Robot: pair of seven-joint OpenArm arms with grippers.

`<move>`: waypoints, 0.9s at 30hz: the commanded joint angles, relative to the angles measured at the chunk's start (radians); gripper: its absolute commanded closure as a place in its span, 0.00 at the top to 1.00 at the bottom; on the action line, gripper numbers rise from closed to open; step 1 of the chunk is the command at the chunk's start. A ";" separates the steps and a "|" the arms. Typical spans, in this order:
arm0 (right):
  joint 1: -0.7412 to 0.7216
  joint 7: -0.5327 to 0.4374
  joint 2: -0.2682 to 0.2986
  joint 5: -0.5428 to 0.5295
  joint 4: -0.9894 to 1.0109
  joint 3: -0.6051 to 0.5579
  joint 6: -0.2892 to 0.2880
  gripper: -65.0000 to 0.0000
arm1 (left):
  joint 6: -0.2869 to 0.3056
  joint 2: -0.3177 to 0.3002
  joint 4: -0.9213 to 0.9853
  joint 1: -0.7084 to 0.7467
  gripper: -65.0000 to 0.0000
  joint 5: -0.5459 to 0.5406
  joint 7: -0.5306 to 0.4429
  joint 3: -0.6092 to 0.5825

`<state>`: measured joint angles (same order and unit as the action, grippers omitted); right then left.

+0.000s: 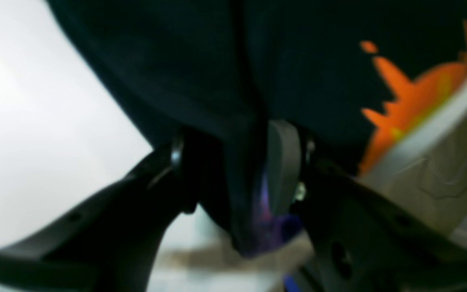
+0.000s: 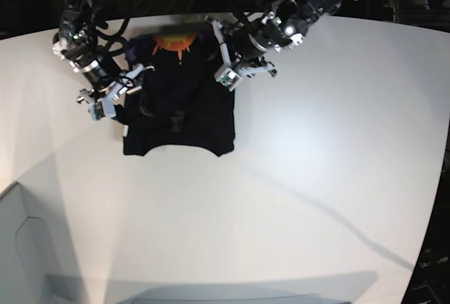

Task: Fold the T-shirt properly
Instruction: 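Lower the bundle flat and smooth it with both grippers, then release the bundle and lift both grippers away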

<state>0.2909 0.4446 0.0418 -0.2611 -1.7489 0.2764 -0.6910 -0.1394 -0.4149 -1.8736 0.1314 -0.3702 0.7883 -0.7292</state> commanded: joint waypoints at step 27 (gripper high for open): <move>0.112 -0.037 0.000 -0.016 -0.027 -0.302 -0.007 0.59 | 0.008 0.090 -0.106 0.193 0.38 -0.008 -0.014 1.058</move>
<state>0.4072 0.4328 0.0410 -0.2611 -1.7611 -0.0299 -0.6910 -0.1291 -0.3103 -1.9648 0.3305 -0.3794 0.7902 0.3267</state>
